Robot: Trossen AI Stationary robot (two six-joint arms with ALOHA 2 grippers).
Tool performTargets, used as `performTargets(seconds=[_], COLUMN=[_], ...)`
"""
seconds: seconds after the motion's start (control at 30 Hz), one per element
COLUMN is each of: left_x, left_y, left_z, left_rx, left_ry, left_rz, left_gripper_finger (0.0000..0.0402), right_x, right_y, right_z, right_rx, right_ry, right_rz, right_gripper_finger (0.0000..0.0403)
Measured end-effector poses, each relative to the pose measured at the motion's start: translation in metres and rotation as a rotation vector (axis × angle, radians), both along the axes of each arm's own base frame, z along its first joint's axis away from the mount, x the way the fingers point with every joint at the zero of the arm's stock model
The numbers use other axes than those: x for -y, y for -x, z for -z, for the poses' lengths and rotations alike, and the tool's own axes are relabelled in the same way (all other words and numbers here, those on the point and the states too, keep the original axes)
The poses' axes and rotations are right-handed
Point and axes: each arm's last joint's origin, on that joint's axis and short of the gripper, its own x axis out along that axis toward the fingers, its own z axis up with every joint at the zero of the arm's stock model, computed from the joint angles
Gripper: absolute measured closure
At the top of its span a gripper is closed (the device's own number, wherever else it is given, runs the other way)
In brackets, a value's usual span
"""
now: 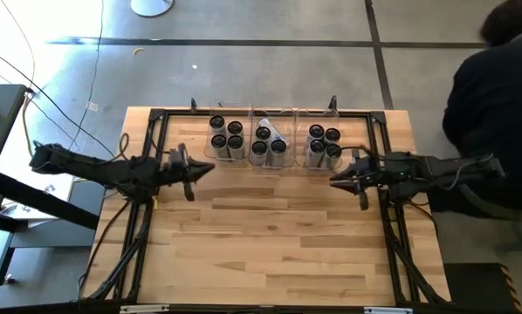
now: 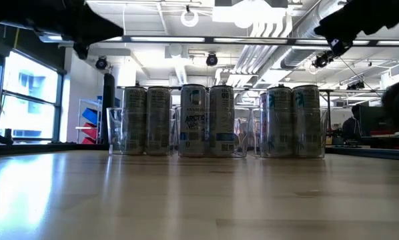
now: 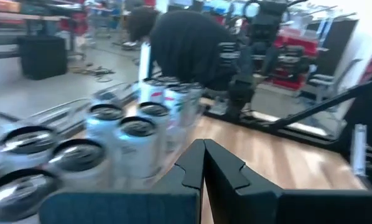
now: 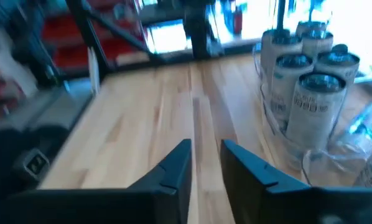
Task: Sort soda cans
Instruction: Return to Home Position
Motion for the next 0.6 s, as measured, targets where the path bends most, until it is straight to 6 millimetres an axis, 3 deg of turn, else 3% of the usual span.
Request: performTargets(seconds=[0.3,0.6], left_x=[-0.019,-0.024], left_y=[0.038,0.073], left_z=[-0.004,-0.001], left_rx=[-0.032,-0.050], left_ry=[-0.028,-0.091], left_rz=[-0.104,-0.133], left_gripper_finger=[0.0401,0.0401], right_x=[0.002,0.001], right_y=[0.021,0.024], right_z=[0.038,0.066], right_rx=[0.241,0.374], right_ry=[-0.031,-0.013], right_rz=[-0.002,-0.043], right_gripper_finger=[0.0395,0.0402])
